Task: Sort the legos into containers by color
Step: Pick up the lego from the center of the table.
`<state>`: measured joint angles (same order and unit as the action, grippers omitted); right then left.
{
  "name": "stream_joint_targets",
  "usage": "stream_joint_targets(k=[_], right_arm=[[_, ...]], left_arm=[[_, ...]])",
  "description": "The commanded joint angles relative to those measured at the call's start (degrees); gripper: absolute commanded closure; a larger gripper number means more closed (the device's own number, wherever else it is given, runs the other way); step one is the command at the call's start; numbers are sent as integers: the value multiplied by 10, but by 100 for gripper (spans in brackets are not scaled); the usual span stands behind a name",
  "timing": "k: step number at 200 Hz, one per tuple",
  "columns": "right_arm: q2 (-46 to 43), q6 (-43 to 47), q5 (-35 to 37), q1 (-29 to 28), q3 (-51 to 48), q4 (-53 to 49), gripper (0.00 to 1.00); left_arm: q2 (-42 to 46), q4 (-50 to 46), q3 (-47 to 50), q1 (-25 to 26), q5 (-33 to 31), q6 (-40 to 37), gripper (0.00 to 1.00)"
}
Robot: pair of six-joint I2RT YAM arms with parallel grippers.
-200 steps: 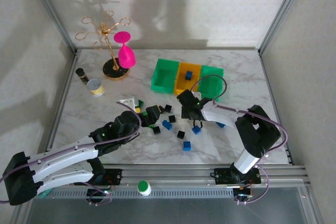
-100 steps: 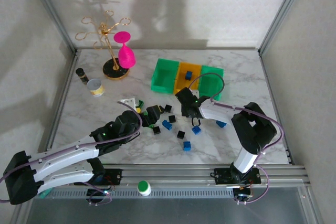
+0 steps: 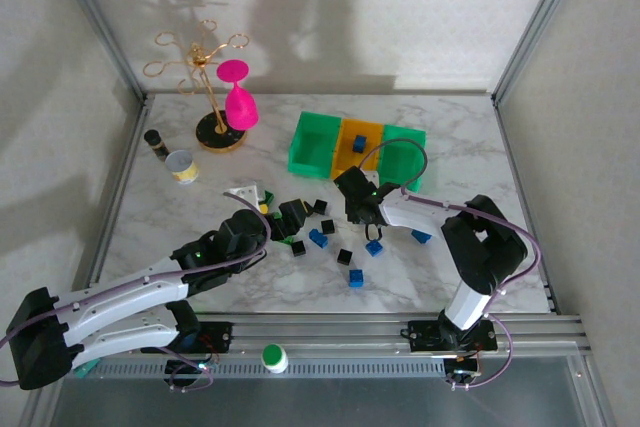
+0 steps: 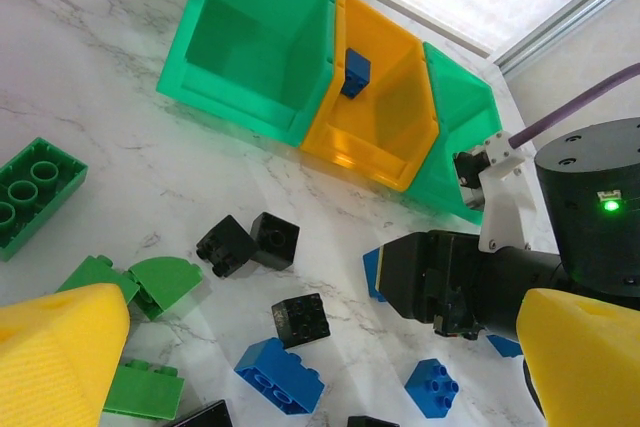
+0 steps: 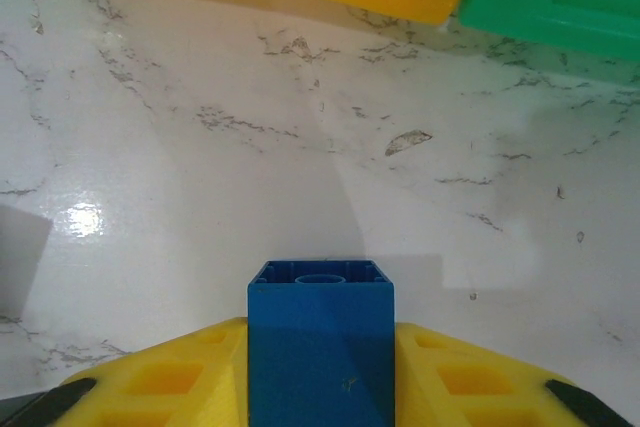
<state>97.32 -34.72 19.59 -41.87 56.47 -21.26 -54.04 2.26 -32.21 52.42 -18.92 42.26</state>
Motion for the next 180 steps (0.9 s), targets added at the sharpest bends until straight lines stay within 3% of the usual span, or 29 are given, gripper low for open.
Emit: stream_joint_targets(k=[1, 110, 180], right_arm=[[-25, 10, 16, 4, 14, -10, 63], [-46, 54, 26, 18, 100, -14, 65], [33, 95, 12, 78, 194, 25, 65]], left_arm=[[10, -11, -18, 5, -12, -4, 0], [-5, -24, -61, 0, -44, -33, 0], [-32, -12, -86, -23, -39, -58, 0]])
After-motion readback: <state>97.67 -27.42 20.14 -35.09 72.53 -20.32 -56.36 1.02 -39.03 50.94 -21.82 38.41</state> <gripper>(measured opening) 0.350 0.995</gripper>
